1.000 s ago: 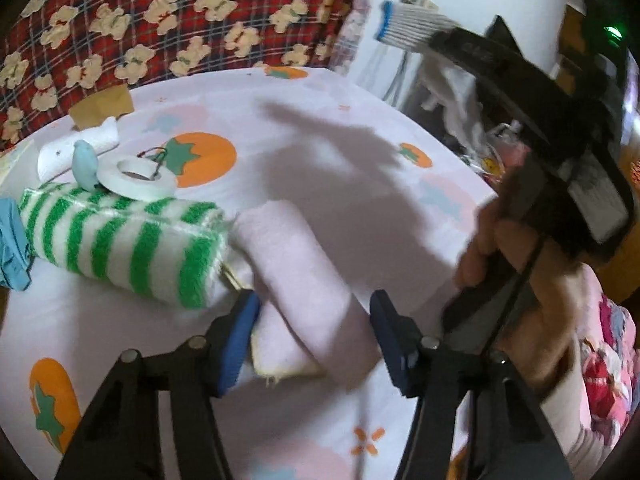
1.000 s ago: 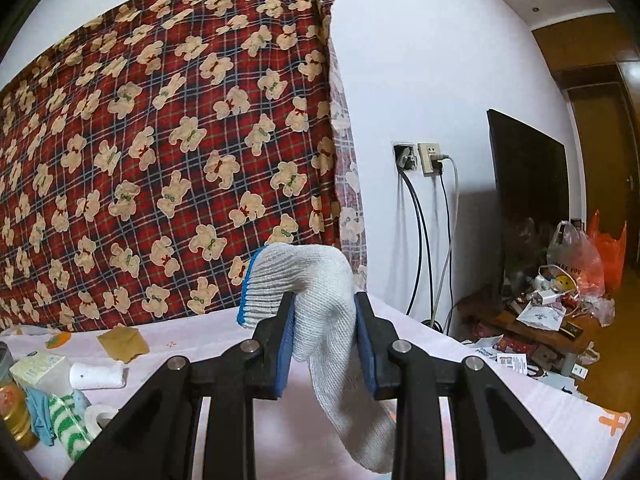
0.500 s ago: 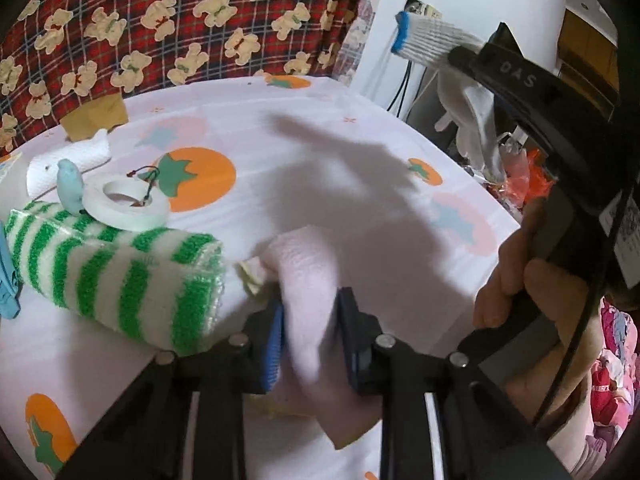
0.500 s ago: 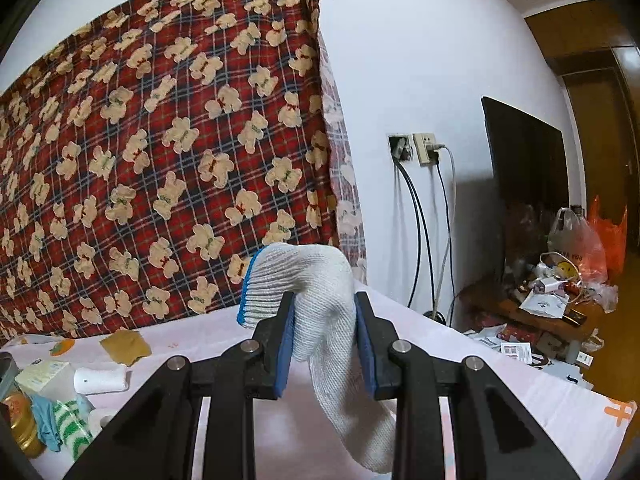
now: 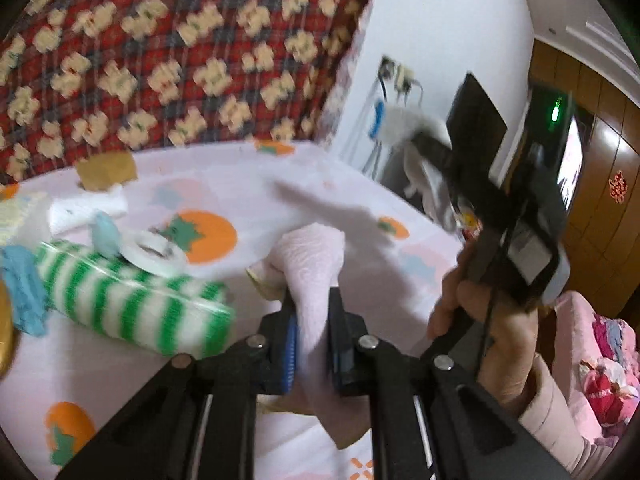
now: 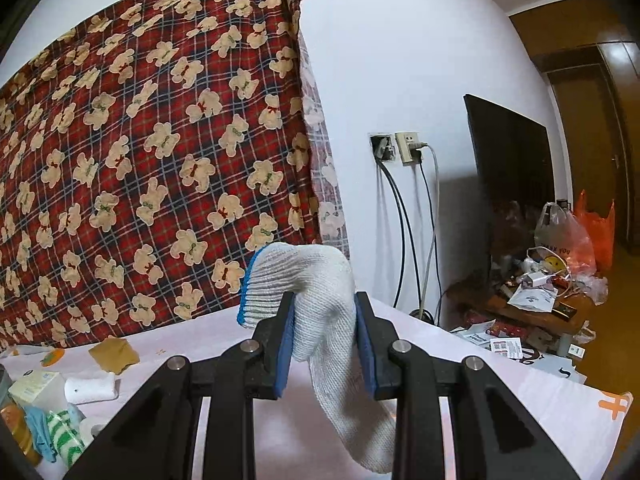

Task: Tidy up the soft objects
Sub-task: 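Lift the glove with the right gripper while the left gripper grasps the pink towel, then carry the pink towel and white glove over the metal tin with both grippers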

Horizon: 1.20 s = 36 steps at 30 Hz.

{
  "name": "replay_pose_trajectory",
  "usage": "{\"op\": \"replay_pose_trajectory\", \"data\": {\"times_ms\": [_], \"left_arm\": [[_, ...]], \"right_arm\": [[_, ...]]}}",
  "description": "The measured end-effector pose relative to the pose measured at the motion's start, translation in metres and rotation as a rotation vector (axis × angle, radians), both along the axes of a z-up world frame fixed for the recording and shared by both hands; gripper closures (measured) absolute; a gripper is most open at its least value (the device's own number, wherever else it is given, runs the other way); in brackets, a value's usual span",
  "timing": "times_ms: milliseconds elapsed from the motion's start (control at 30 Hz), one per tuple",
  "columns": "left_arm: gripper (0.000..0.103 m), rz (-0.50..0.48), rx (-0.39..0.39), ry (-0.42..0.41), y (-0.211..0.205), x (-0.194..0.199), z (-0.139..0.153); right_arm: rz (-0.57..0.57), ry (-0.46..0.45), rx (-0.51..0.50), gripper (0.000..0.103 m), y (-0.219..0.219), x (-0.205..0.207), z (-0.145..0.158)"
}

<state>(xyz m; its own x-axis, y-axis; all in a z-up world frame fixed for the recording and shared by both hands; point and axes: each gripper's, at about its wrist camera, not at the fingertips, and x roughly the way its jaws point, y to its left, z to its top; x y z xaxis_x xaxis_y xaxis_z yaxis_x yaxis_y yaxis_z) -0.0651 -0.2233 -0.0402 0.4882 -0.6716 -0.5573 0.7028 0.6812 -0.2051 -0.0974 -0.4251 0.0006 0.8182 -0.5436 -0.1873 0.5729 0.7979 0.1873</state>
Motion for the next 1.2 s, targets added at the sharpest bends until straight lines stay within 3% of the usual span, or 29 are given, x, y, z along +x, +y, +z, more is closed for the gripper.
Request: {"op": "replay_pose_trajectory", "data": {"times_ms": [300,467,600,700,867,1200], "left_arm": [[0.092,0.178,0.034,-0.221,0.055,0.009,0.029],[0.092,0.254,0.019,-0.244,0.087,0.023,0.034],[0.092,0.311,0.025,-0.282,0.107,0.027,0.036],[0.092,0.344,0.021,-0.301,0.122,0.03,0.038],[0.092,0.402,0.038,-0.362,0.144,0.031,0.039],[0.092,0.467,0.029,-0.398,0.187,0.032,0.039]], "right_arm": [[-0.02,-0.014,-0.074,0.073,0.018,-0.006,0.005],[-0.037,-0.015,-0.112,0.073,0.032,-0.009,0.008],[0.02,-0.006,-0.008,0.073,0.04,-0.011,0.003],[0.058,-0.005,0.015,0.073,0.057,-0.009,0.001],[0.124,-0.003,-0.016,0.073,0.092,0.0,0.001],[0.285,-0.005,-0.039,0.073,0.16,0.01,0.002]]}}
